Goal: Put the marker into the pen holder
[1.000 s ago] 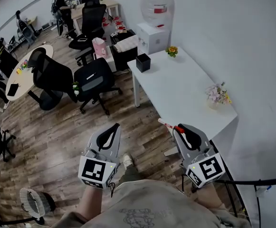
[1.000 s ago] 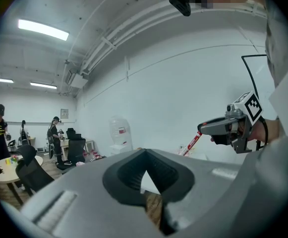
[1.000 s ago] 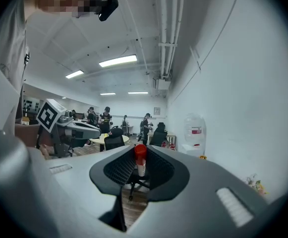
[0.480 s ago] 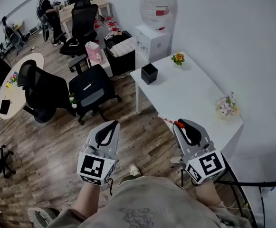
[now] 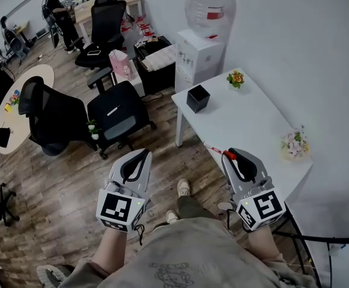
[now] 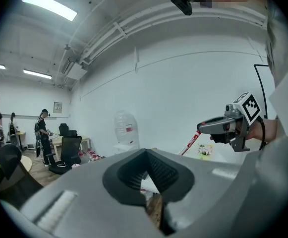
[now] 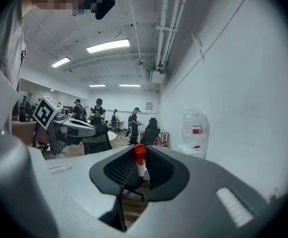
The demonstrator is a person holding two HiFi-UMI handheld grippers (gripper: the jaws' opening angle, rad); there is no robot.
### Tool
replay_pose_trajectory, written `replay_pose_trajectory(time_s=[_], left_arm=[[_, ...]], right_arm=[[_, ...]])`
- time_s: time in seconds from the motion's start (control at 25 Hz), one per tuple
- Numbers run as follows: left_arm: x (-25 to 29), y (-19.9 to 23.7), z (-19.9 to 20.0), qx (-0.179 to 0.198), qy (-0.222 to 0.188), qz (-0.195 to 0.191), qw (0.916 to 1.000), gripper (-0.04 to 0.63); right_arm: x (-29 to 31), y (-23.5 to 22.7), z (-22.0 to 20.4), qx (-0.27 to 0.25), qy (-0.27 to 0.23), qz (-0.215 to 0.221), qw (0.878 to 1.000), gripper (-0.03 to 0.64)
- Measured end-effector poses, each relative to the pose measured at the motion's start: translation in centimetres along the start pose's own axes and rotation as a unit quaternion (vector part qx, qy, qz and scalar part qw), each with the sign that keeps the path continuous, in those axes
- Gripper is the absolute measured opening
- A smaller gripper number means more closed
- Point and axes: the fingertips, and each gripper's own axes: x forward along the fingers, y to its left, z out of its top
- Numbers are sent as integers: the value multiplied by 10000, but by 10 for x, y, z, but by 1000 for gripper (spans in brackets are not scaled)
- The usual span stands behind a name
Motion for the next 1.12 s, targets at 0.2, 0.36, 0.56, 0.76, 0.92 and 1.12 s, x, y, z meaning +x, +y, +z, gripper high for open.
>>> replay_pose_trajectory(time_s=[0.2,0.36,0.56,0.76,0.92,1.12], left_arm=[[38,20,-3,47,65,-42,10000,0],[79,36,-2,134,160,-172,9996,0],[136,54,2,166,204,-343,9991,0],[204,71,-3,118,419,-480,9979,0],[254,89,4,298,522,-512,9969,0],[301,102,2,446,678,-616,9948,0]], right_arm=[[37,-23,-6,29,-23,-22,10000,94],[72,-52,-8,130,-52,-104,9998,94],[113,-92,-15,200,46,-193,9996,94],[161,-139,-30,336,294,-217,9988,94],[196,-173,-32,450,404,-162,9980,94],[230,-201,-43,511,529,-25,9973,94]])
